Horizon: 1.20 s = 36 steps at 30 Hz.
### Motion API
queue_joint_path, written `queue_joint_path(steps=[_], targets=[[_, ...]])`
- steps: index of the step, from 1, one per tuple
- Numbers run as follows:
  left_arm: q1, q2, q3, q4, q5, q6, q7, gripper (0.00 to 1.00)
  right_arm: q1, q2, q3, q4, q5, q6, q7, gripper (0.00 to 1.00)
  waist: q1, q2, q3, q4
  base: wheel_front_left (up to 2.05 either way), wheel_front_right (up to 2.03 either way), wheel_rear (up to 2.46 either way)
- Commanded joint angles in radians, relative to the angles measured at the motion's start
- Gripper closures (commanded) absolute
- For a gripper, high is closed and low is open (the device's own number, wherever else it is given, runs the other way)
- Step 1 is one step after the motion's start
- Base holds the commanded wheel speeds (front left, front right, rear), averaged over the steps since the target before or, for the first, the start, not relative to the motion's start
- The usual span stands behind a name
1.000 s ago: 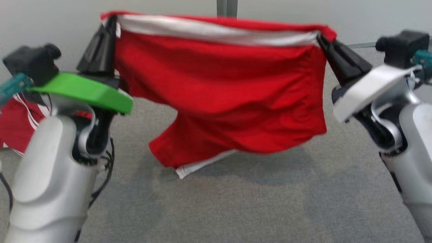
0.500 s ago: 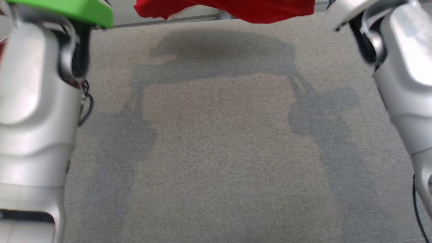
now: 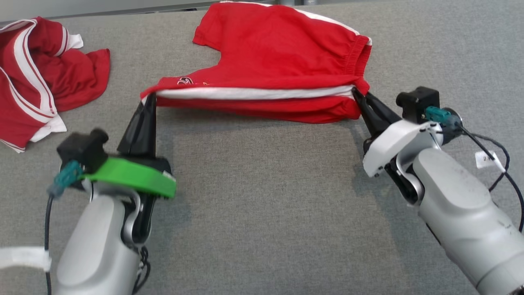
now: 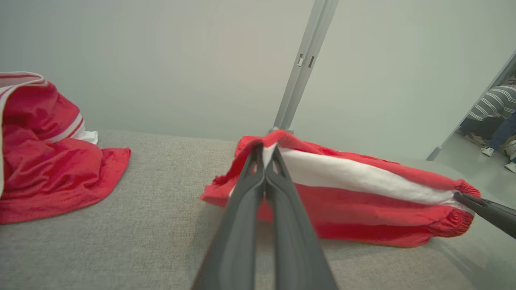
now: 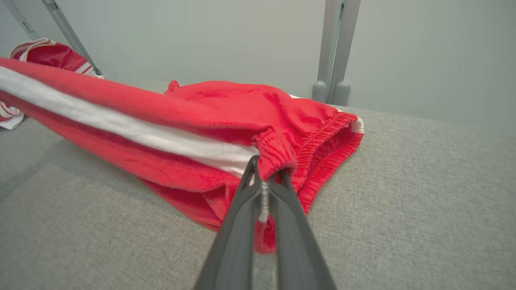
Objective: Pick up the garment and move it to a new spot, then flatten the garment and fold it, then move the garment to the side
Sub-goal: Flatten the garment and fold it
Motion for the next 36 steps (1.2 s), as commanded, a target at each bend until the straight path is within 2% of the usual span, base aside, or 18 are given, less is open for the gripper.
queue_joint_path(steps=[1, 5, 13, 22, 36], targets=[[0.032, -0.002, 0.013, -0.020, 0.004, -0.003, -0.002, 1.00, 0.033, -0.007, -0.009, -0.021, 0.003, 0.000, -0.004, 1.00, -0.0002, 0.0049, -0.007, -0.005, 0.00, 0.00, 0.00], [0.140, -0.013, 0.052, -0.085, 0.022, -0.002, -0.003, 1.00, 0.120, -0.006, -0.057, -0.119, -0.004, 0.000, -0.004, 1.00, -0.0002, 0.0049, -0.020, -0.010, 0.00, 0.00, 0.00], [0.278, -0.050, 0.111, -0.152, 0.038, 0.005, -0.003, 1.00, 0.282, 0.013, -0.138, -0.278, -0.093, 0.000, -0.004, 1.00, -0.0002, 0.0049, -0.050, -0.006, 0.00, 0.00, 0.00], [0.454, -0.083, 0.162, -0.271, 0.067, 0.006, -0.002, 1.00, 0.480, 0.047, -0.223, -0.457, -0.163, 0.000, -0.004, 1.00, -0.0002, 0.0049, -0.124, -0.001, 0.00, 0.00, 0.00], [0.683, -0.096, 0.138, -0.443, 0.101, 0.034, 0.005, 1.00, 0.792, 0.086, -0.296, -0.649, -0.221, 0.000, -0.005, 1.00, -0.0002, 0.0049, -0.234, 0.019, 0.00, 0.00, 0.00]])
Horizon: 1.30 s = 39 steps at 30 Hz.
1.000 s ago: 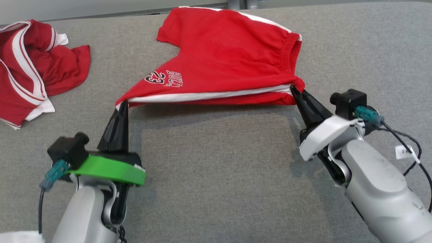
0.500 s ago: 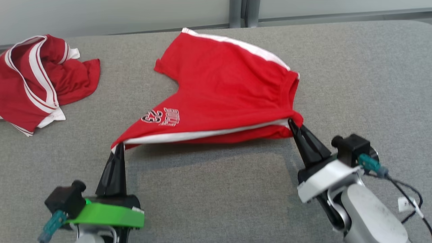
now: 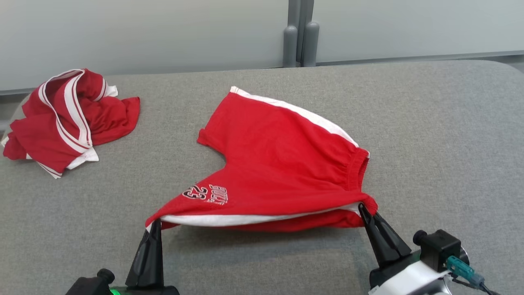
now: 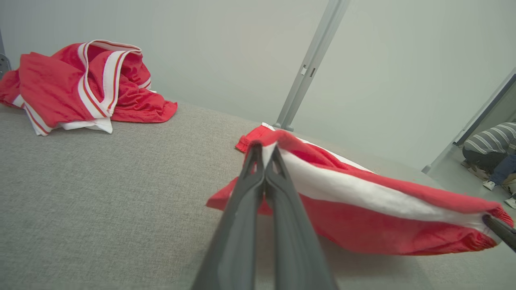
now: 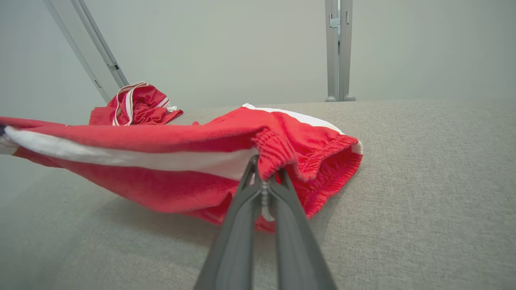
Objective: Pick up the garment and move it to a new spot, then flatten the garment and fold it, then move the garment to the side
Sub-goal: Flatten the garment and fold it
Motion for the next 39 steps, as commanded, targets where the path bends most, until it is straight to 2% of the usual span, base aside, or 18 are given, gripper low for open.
queue_joint_path(steps=[1, 11, 14, 19, 29, 35, 39], targets=[[0.030, 0.003, -0.003, -0.015, -0.002, 0.006, 0.007, 1.00, 0.032, 0.000, -0.005, -0.015, -0.009, 0.000, -0.004, 1.00, 0.0000, 0.0049, -0.023, 0.008, 0.00, 0.00, 0.00], [0.136, 0.010, -0.027, -0.125, -0.013, 0.033, 0.057, 1.00, 0.180, 0.012, -0.048, -0.108, -0.018, 0.000, 0.008, 1.00, 0.0000, 0.0049, -0.047, 0.015, 0.00, 0.00, 0.00], [0.138, 0.014, -0.023, -0.141, -0.014, 0.040, 0.064, 1.00, 0.201, 0.014, -0.045, -0.139, -0.023, 0.000, 0.025, 1.00, 0.0000, 0.0049, -0.041, 0.005, 0.00, 0.00, 0.00], [0.090, 0.013, -0.036, -0.132, -0.025, 0.028, 0.077, 1.00, 0.188, 0.018, -0.037, -0.141, -0.015, 0.000, 0.037, 1.00, 0.0000, 0.0049, -0.028, -0.015, 0.00, 0.00, 0.00], [-0.059, 0.044, -0.010, 0.010, -0.079, 0.007, 0.128, 1.00, 0.102, 0.034, -0.008, -0.065, -0.015, 0.000, 0.023, 1.00, 0.0000, 0.0049, 0.016, -0.042, 0.00, 0.00, 0.00], [-0.245, 0.081, -0.028, 0.154, -0.075, -0.012, 0.162, 1.00, 0.031, 0.061, -0.023, -0.005, -0.023, 0.000, 0.019, 1.00, 0.0000, 0.0049, 0.053, -0.059, 0.00, 0.00, 0.00], [-0.399, 0.108, -0.073, 0.279, -0.055, -0.026, 0.192, 1.00, -0.028, 0.086, -0.037, 0.035, -0.029, 0.000, 0.021, 1.00, 0.0000, 0.0049, 0.088, -0.083, 0.00, 0.00, 0.00]])
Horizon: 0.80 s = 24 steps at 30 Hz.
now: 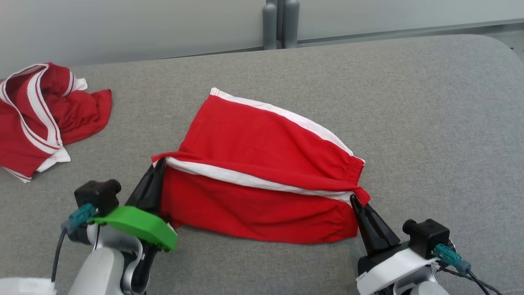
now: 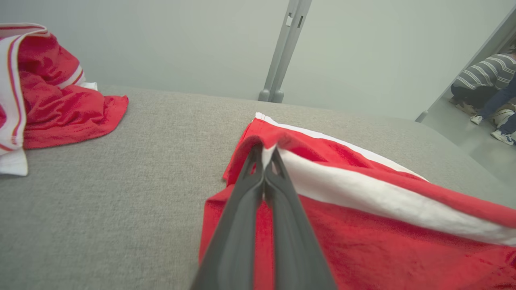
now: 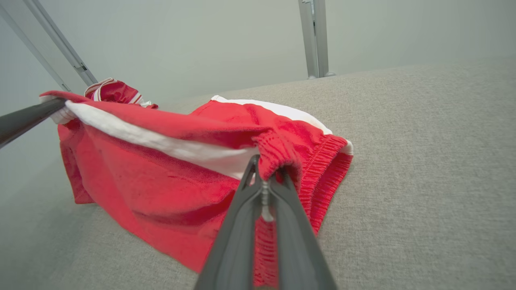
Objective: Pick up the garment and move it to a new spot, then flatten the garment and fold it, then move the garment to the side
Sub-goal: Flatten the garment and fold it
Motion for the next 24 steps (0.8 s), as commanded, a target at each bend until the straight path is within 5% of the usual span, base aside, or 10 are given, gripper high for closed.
queue_joint_path(steps=[1, 10, 24], targets=[[-0.081, 0.015, -0.020, 0.050, 0.015, -0.007, 0.011, 1.00, -0.033, 0.011, -0.011, 0.018, -0.006, 0.000, -0.001, 1.00, 0.0000, 0.0049, 0.036, -0.030, 0.00, 0.00, 0.00], [-0.359, 0.026, -0.103, 0.302, -0.013, -0.015, 0.060, 1.00, -0.144, 0.039, -0.055, 0.104, 0.017, 0.000, 0.008, 1.00, 0.0000, 0.0049, 0.131, -0.095, 0.00, 0.00, 0.00], [-0.677, 0.028, -0.254, 0.605, -0.056, -0.016, 0.063, 1.00, -0.316, 0.041, 0.010, 0.231, 0.093, 0.000, -0.019, 1.00, 0.0000, 0.0049, 0.228, -0.151, 0.00, 0.00, 0.00]])
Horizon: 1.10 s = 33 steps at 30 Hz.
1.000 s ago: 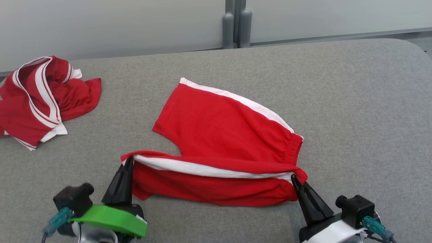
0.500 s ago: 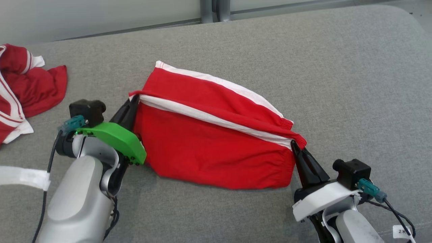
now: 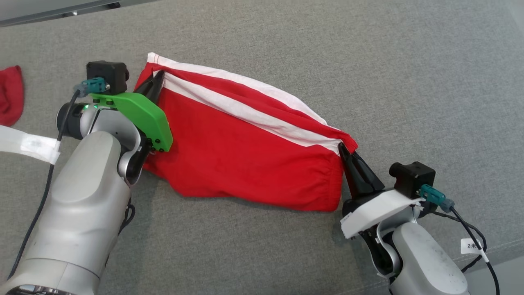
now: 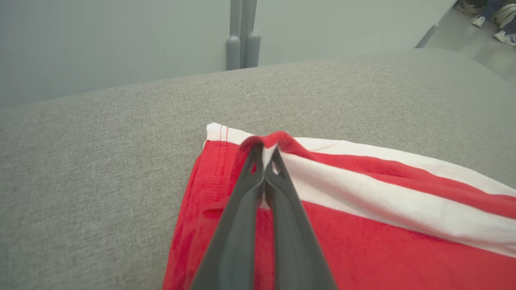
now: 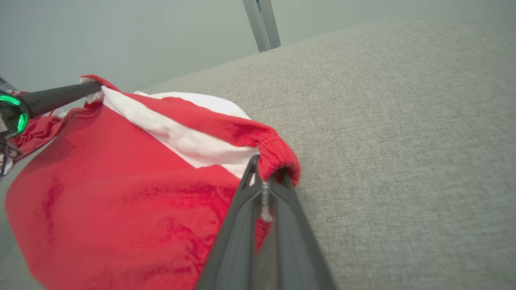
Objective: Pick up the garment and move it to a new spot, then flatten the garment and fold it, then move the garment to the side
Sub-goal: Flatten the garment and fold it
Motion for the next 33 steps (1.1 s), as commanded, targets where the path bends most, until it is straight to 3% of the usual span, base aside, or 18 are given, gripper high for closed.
queue_joint_path(steps=[1, 13, 14, 15, 16, 17, 18, 33], targets=[[-0.030, 0.004, 0.000, 0.021, -0.010, -0.002, -0.003, 1.00, -0.021, -0.001, 0.007, 0.010, 0.008, 0.000, -0.006, 1.00, 0.0000, 0.0049, 0.016, -0.013, 0.00, 0.00, 0.00], [-0.145, -0.028, -0.042, 0.190, -0.025, -0.002, -0.051, 1.00, -0.094, -0.001, 0.027, 0.084, 0.030, 0.000, -0.013, 1.00, 0.0000, 0.0049, 0.033, -0.026, 0.00, 0.00, 0.00], [-0.150, -0.029, -0.044, 0.199, -0.027, -0.002, -0.057, 0.98, -0.095, -0.001, 0.025, 0.085, 0.031, 0.000, -0.013, 1.00, 0.0000, 0.0049, 0.033, -0.026, 0.00, 0.00, 0.00], [-0.155, -0.031, -0.048, 0.207, -0.028, -0.002, -0.064, 0.84, -0.095, -0.001, 0.018, 0.081, 0.033, 0.000, -0.013, 1.00, 0.0000, 0.0049, 0.034, -0.026, 0.00, 0.00, 0.00], [-0.160, -0.033, -0.052, 0.216, -0.030, -0.002, -0.070, 0.66, -0.096, -0.002, 0.010, 0.072, 0.031, 0.000, -0.013, 0.90, 0.0000, 0.0049, 0.033, -0.025, 0.00, 0.00, 0.00], [-0.164, -0.036, -0.056, 0.223, -0.031, -0.002, -0.075, 0.13, -0.093, -0.002, 0.007, 0.069, 0.030, 0.000, -0.014, 0.58, 0.0000, 0.0049, 0.032, -0.024, 0.00, 0.00, 0.00], [-0.168, -0.039, -0.059, 0.230, -0.033, -0.002, -0.081, 0.00, -0.090, -0.002, 0.004, 0.064, 0.028, 0.000, -0.014, 0.00, 0.0000, 0.0049, 0.031, -0.023, 0.00, 0.00, 0.00], [-0.120, -0.048, -0.123, 0.245, -0.102, -0.002, -0.134, 0.00, 0.009, -0.002, -0.058, -0.044, -0.023, 0.000, -0.013, 0.00, 0.0000, 0.0049, -0.014, 0.017, 0.00, 0.00, 0.00]])
